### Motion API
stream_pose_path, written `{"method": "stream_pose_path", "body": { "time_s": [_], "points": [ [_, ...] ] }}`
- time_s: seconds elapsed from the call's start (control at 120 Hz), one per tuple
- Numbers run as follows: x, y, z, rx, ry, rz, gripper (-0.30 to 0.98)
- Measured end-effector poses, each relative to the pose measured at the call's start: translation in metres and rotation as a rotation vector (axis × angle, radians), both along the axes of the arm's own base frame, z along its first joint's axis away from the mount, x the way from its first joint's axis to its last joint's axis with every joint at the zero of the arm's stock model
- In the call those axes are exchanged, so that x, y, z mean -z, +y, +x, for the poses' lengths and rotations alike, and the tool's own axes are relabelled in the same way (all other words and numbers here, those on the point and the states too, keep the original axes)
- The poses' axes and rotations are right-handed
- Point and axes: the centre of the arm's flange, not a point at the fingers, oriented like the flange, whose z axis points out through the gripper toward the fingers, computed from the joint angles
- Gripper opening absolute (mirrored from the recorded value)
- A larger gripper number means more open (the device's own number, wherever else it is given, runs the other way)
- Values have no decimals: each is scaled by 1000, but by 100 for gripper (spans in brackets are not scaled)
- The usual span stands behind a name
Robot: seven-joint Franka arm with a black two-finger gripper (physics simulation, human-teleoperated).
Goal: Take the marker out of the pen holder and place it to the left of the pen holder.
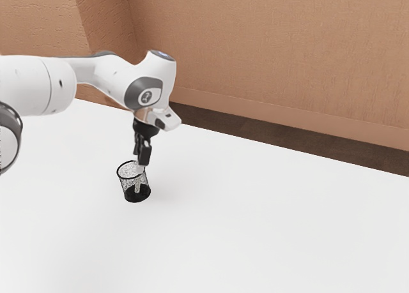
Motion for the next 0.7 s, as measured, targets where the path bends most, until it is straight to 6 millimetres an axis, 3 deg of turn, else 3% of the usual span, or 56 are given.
{"method": "stream_pose_path", "body": {
  "time_s": [0.133, 0.317, 0.442, 0.617, 0.7],
  "points": [
    [2, -2, 0, 7, 14, 3, 67],
    [0, -10, 0, 27, 19, 12, 24],
    [-1, -11, 0, 30, 19, 22, 6],
    [-4, -9, 0, 22, 13, 28, -4],
    [-28, -4, -1, 7, -8, 38, -6]
  ]
}}
